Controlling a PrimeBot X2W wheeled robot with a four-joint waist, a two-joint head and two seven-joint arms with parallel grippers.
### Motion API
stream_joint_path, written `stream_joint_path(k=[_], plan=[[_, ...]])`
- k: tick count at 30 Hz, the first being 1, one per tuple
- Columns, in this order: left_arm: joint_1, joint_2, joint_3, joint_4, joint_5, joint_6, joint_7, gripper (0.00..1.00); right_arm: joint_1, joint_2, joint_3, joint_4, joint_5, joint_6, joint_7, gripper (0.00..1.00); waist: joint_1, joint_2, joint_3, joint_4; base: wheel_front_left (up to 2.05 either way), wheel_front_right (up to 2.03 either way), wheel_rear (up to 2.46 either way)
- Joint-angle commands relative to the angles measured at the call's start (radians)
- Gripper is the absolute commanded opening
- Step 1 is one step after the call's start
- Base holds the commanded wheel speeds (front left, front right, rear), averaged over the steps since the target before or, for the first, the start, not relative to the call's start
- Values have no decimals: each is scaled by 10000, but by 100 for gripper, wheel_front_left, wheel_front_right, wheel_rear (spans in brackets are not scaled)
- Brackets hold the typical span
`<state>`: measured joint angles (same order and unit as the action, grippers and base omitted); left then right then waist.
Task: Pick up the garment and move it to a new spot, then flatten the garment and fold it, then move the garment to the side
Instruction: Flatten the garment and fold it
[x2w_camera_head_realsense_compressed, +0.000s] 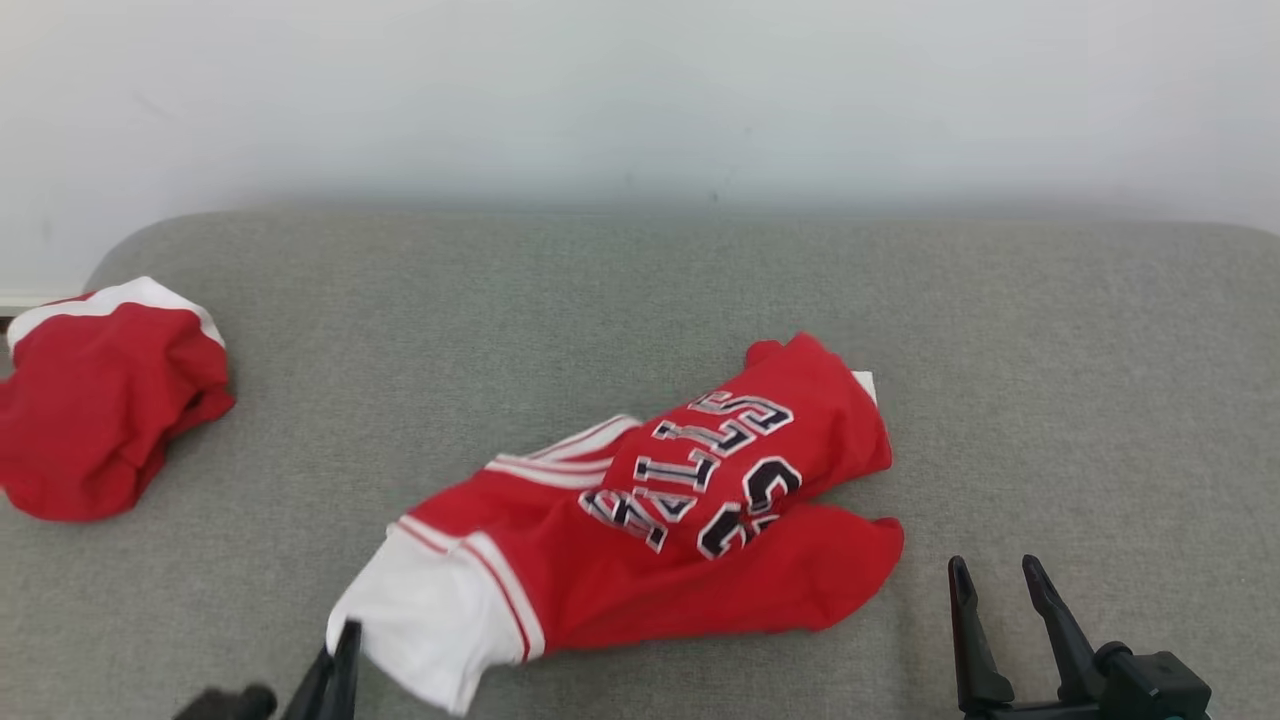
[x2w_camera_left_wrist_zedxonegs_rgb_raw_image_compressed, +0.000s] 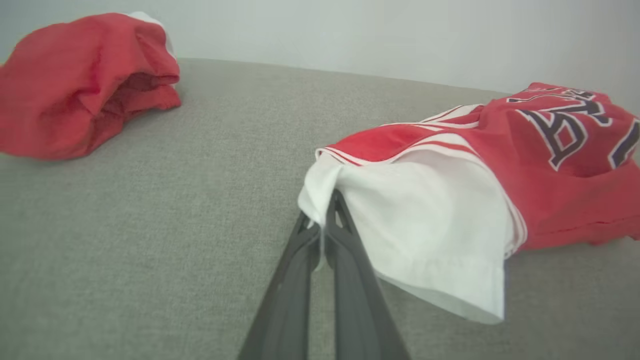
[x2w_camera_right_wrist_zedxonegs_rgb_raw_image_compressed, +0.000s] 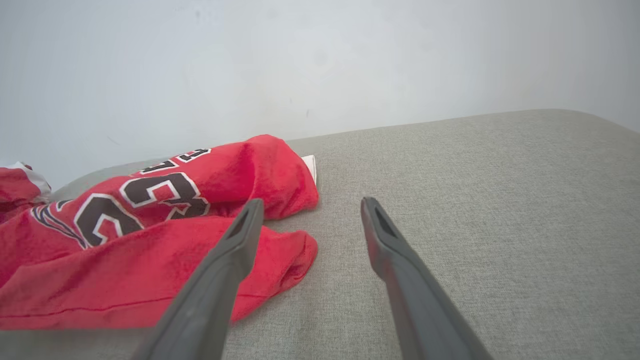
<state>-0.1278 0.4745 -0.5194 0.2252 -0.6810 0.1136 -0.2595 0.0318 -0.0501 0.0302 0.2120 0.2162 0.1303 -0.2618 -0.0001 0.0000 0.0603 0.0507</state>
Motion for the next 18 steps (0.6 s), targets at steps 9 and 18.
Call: stream_joint_path(k=[9,18], plan=[[1897,-576,352,36,-484,275,-53,0,33,-106,-59,81,-75,9,-48,100,1,0,-10,-5,0,0,0],[1368,-1205,1437,-177,643,-184,-60,100,33,-80,-112,106,-76,9,-48,100,1,0,-134,-50,0,0,0]])
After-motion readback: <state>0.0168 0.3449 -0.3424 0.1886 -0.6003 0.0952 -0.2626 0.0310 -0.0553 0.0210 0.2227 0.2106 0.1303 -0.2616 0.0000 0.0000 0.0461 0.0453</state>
